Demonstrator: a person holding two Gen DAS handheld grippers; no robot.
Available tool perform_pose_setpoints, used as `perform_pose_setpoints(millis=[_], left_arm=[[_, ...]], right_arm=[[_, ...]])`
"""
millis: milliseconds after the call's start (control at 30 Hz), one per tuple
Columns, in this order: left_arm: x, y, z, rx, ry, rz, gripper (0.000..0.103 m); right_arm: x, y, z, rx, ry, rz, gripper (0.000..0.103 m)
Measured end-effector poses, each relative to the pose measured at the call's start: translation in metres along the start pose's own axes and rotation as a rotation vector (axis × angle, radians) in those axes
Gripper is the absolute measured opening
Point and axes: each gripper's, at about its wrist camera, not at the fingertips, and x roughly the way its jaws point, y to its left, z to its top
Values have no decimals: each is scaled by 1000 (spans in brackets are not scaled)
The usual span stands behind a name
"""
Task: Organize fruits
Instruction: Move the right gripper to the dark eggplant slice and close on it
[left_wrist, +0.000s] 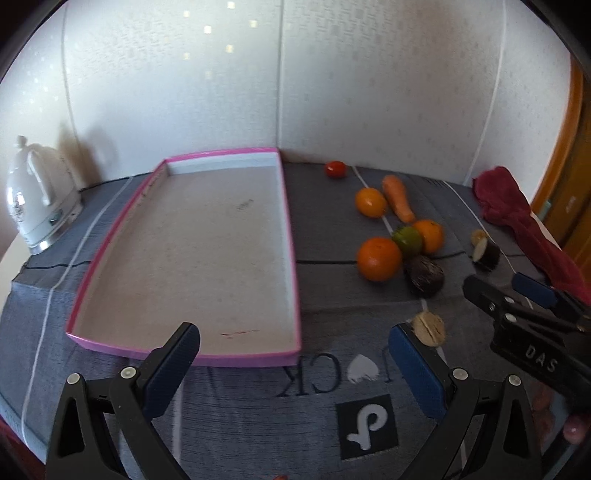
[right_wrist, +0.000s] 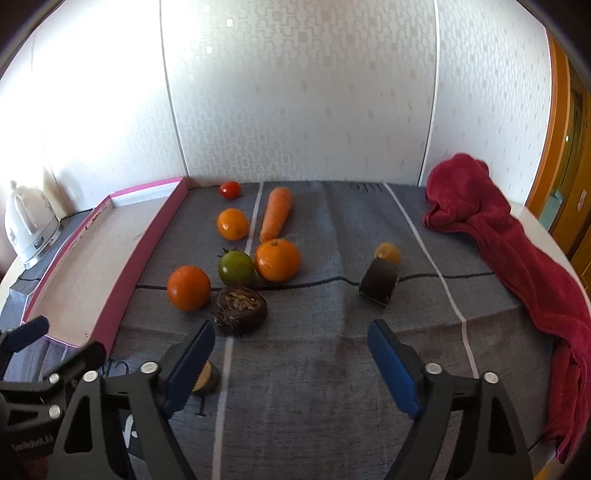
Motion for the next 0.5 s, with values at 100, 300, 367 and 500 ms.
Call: perform_pose_setpoints(millis=[100, 300, 367, 500], left_arm=[[3, -9, -2, -3, 15, -20, 103], [5, -30, -5, 45, 4, -90, 103], [3, -36, -7, 69, -3, -94, 103], [6, -49, -9, 91, -13, -97, 103]], right_arm=[[3, -13, 1, 43, 20, 4, 78], [8, -48, 2, 154, 33, -4, 77], [13, -59, 1, 189, 43, 0, 73], [17, -76, 2, 220, 45, -17, 71]])
